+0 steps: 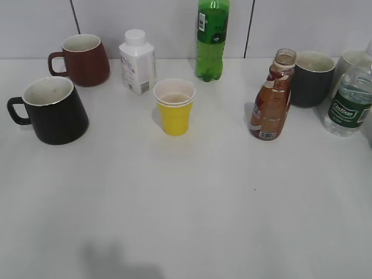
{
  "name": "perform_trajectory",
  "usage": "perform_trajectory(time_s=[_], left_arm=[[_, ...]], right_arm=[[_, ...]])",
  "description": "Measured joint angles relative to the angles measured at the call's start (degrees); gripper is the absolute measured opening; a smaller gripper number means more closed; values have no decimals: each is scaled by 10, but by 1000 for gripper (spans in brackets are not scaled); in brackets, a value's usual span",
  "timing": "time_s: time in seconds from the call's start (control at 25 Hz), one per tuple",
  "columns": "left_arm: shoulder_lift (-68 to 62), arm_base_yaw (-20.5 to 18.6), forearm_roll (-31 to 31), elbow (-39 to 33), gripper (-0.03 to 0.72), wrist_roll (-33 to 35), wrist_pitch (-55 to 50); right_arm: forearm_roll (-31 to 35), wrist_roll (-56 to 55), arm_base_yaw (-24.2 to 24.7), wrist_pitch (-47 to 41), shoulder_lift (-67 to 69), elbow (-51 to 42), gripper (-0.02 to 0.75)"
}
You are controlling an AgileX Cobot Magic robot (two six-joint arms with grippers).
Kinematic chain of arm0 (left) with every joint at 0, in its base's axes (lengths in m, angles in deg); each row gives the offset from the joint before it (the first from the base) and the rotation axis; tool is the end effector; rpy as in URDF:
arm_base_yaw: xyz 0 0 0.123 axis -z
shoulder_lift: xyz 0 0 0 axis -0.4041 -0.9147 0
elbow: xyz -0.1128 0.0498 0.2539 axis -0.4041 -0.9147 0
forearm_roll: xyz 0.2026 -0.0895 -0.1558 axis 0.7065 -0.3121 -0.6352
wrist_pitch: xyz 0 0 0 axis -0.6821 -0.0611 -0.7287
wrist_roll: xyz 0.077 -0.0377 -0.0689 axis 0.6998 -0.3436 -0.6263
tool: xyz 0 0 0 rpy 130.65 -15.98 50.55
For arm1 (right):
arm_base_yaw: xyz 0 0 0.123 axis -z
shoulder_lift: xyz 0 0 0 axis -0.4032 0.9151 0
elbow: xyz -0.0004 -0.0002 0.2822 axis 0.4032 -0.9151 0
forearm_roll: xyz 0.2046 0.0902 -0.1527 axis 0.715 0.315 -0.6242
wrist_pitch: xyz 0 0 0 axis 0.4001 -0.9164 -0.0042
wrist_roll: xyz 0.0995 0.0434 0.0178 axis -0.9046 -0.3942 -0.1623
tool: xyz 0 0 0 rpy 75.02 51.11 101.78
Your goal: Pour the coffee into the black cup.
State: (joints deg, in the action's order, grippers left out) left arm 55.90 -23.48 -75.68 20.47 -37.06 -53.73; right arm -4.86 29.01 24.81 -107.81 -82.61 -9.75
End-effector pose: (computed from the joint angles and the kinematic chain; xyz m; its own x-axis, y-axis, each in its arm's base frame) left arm 0.0303 -0.0078 0.3137 -0.2532 0.0245 -0.9671 0.0788 0.9969 0.0046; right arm 0.0308 -0.0080 0.2802 -0.4194 0.1185 -0.9001 0.1273 0.9893 0.0709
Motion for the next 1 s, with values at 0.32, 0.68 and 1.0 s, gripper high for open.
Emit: perform_trajectory(time_s=[0.32, 0.68, 1.0], left_arm=[[-142, 0, 14, 2, 413, 0, 152], [-310, 0, 50, -79, 413, 0, 429], [-503, 0, -49, -130, 413, 0, 613]], right_arm=[[0, 0, 0, 0, 0, 0, 570], [0, 0, 0, 0, 0, 0, 570], [0, 0, 0, 0, 0, 0, 570]])
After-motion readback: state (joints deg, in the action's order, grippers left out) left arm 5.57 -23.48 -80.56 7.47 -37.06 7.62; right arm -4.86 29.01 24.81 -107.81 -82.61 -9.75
